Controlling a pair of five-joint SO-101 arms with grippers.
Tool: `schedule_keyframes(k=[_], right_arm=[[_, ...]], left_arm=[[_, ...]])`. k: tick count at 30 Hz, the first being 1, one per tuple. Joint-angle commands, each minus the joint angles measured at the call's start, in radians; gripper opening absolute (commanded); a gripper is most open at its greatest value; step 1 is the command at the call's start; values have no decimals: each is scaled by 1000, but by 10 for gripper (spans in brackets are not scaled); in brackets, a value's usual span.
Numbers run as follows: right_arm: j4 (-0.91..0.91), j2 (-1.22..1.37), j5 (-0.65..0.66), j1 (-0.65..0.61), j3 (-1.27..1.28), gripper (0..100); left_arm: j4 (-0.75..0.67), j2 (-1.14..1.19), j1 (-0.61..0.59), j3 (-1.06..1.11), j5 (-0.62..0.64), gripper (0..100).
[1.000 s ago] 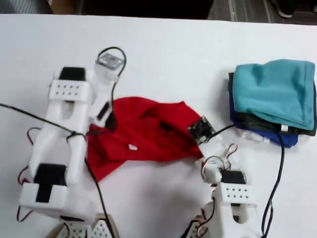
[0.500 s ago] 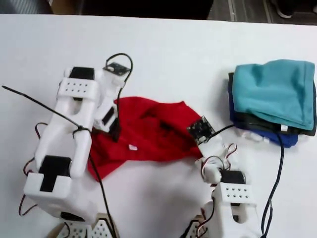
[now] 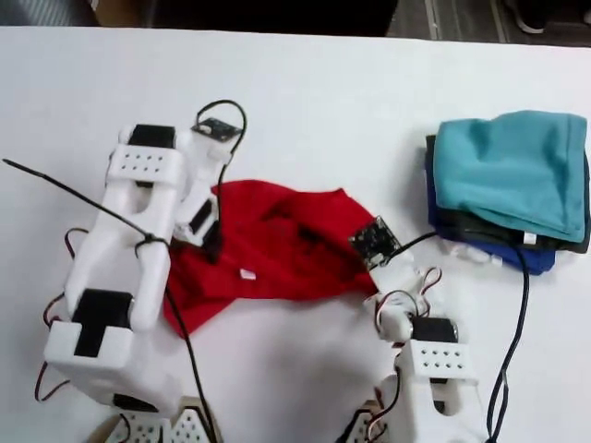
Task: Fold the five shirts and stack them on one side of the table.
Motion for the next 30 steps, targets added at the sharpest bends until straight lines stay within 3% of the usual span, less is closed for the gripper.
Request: schedule_keyframes(k=[1,5,13,20,26,30], right_arm=[[-19,-12,-9,-8,-6,21],[-19,-12,-9,-8,-6,21],[-19,-12,-9,-8,-6,21],[-19,-12,-9,-8,-6,21],[-18,-12,-9,-8,-6,21],[-18,-12,-9,-8,-6,21]], left_arm=[[2,-5,-3,-28,0,122],[-43,-5,-3,42,-2,104],[-124,-6,-3,125,-2,234],[-133,-6,-11,128,0,234],[-176,-6,-115,124,-2,234],[-187,-5,-92,130,0,234]])
